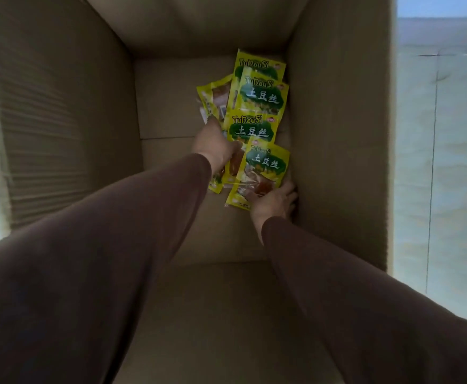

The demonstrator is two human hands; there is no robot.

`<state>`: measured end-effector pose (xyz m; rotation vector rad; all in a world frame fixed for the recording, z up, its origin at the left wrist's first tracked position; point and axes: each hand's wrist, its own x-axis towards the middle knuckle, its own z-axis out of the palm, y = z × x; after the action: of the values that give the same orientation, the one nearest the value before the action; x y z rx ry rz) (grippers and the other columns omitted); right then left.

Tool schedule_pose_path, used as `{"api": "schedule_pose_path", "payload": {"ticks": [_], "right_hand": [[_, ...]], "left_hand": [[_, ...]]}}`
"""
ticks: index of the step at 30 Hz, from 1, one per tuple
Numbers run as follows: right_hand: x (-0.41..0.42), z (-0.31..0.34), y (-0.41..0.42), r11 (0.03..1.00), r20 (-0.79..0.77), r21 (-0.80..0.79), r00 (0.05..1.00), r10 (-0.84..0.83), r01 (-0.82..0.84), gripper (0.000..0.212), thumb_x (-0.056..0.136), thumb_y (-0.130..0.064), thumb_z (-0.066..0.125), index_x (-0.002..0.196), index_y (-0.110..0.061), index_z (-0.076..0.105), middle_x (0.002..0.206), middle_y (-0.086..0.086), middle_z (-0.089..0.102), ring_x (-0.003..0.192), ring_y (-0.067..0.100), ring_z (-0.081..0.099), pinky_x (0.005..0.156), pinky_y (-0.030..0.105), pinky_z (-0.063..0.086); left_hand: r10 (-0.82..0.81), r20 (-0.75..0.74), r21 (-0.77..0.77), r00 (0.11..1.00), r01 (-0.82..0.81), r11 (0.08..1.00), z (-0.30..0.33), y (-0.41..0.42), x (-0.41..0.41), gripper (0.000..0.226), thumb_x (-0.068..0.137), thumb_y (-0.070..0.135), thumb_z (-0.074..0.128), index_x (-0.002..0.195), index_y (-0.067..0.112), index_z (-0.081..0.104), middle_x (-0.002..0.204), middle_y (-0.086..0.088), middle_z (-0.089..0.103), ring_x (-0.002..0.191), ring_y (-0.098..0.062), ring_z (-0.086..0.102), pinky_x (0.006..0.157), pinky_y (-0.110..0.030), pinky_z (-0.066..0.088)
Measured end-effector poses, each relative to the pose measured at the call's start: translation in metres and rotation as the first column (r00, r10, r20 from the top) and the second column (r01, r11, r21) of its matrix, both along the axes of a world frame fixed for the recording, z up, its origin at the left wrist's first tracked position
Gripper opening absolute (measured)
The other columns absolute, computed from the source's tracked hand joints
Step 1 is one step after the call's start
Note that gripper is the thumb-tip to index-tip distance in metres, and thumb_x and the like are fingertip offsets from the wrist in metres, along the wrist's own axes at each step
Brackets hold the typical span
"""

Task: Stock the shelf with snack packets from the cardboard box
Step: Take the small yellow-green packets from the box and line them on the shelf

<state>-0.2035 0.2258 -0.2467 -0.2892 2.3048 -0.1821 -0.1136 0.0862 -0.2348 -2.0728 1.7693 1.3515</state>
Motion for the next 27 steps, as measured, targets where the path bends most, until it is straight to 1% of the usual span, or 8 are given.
{"api": "schedule_pose_path", "payload": {"ticks": [6, 10, 12, 15, 18, 20, 23, 27], "right_hand": [[-0.003, -0.011, 0.004, 0.975, 0.081, -0.094, 0.978, -0.192, 0.199, 0.074, 0.079, -0.021, 0.085, 0.135, -0.01, 0.039, 0.131, 0.014, 0.061, 0.118, 0.036, 0.062, 0.092, 0.041, 0.051], [-0.005, 0.002, 0.014, 0.949, 0.212, -0.138, 0.945, -0.249, 0.282, 0.039, 0.074, -0.03, 0.086, 0.108, -0.017, 0.07, 0.108, 0.005, 0.073, 0.1, 0.028, 0.07, 0.089, 0.04, 0.057], [0.0, 0.026, 0.021, 0.93, 0.288, -0.182, 0.922, -0.26, 0.319, 0.029, 0.072, -0.03, 0.086, 0.095, -0.02, 0.072, 0.094, 0.0, 0.075, 0.087, 0.022, 0.071, 0.077, 0.033, 0.058], [0.008, 0.089, 0.025, 0.863, 0.421, -0.264, 0.857, -0.298, 0.43, 0.023, 0.082, -0.016, 0.081, 0.103, -0.015, 0.071, 0.088, -0.003, 0.073, 0.078, 0.014, 0.068, 0.055, 0.015, 0.051], [0.012, 0.165, 0.028, 0.826, 0.46, -0.342, 0.846, -0.269, 0.449, 0.022, 0.085, -0.015, 0.078, 0.106, -0.014, 0.071, 0.094, 0.0, 0.074, 0.084, 0.015, 0.071, 0.075, 0.028, 0.061], [0.006, 0.228, 0.03, 0.808, 0.472, -0.395, 0.851, -0.23, 0.437, 0.02, 0.084, -0.018, 0.077, 0.103, -0.021, 0.071, 0.099, -0.002, 0.076, 0.093, 0.015, 0.072, 0.093, 0.043, 0.057], [-0.024, 0.342, 0.037, 0.755, 0.504, -0.49, 0.848, -0.162, 0.435, 0.025, 0.091, -0.016, 0.069, 0.107, -0.034, 0.063, 0.109, -0.011, 0.073, 0.1, 0.008, 0.069, 0.096, 0.036, 0.052], [-0.077, 0.495, 0.069, 0.647, 0.451, -0.643, 0.886, -0.113, 0.41, 0.038, 0.088, -0.009, 0.065, 0.123, -0.023, 0.064, 0.113, -0.002, 0.075, 0.104, 0.017, 0.072, 0.098, 0.042, 0.055]], "left_hand": [[0.061, -0.058, 0.08, 0.996, -0.056, 0.995, -0.018, 0.008, -0.009, 0.046, 0.08, 0.027, 0.082, 0.116, 0.008, 0.06, 0.108, -0.009, 0.069, 0.099, -0.028, 0.065, 0.074, -0.032, 0.049], [0.103, -0.058, 0.104, 0.993, -0.097, 0.99, -0.003, 0.015, -0.002, 0.013, 0.084, 0.025, 0.076, 0.083, 0.014, 0.069, 0.08, -0.005, 0.069, 0.081, -0.026, 0.068, 0.064, -0.027, 0.047], [0.081, -0.011, 0.069, 0.997, -0.08, 0.994, 0.022, 0.019, 0.008, 0.013, 0.089, 0.023, 0.07, 0.082, 0.012, 0.072, 0.08, -0.009, 0.067, 0.078, -0.026, 0.065, 0.06, -0.027, 0.043], [0.062, 0.065, -0.034, 0.996, -0.059, 0.998, 0.076, 0.027, 0.025, 0.025, 0.093, 0.028, 0.067, 0.088, 0.005, 0.076, 0.081, -0.016, 0.071, 0.083, -0.034, 0.066, 0.064, -0.034, 0.043], [0.172, -0.056, -0.036, 0.984, -0.174, 0.984, 0.154, 0.037, 0.033, 0.024, 0.094, 0.028, 0.066, 0.081, 0.009, 0.073, 0.063, -0.007, 0.062, 0.068, -0.027, 0.059, 0.057, -0.033, 0.035], [0.282, -0.209, 0.0, 0.936, -0.288, 0.958, 0.218, 0.041, 0.031, 0.019, 0.094, 0.027, 0.066, 0.085, 0.013, 0.076, 0.069, -0.005, 0.071, 0.064, -0.017, 0.061, 0.058, -0.03, 0.046], [0.443, -0.406, 0.196, 0.799, -0.398, 0.896, 0.328, 0.049, 0.014, 0.014, 0.097, 0.019, 0.063, 0.086, 0.017, 0.071, 0.067, 0.007, 0.072, 0.058, -0.006, 0.065, 0.059, -0.023, 0.052], [0.45, -0.57, 0.363, 0.687, -0.28, 0.889, 0.476, 0.069, -0.028, 0.016, 0.102, 0.025, 0.055, 0.112, 0.021, 0.067, 0.107, -0.003, 0.074, 0.091, -0.023, 0.071, 0.086, -0.042, 0.053]]}}
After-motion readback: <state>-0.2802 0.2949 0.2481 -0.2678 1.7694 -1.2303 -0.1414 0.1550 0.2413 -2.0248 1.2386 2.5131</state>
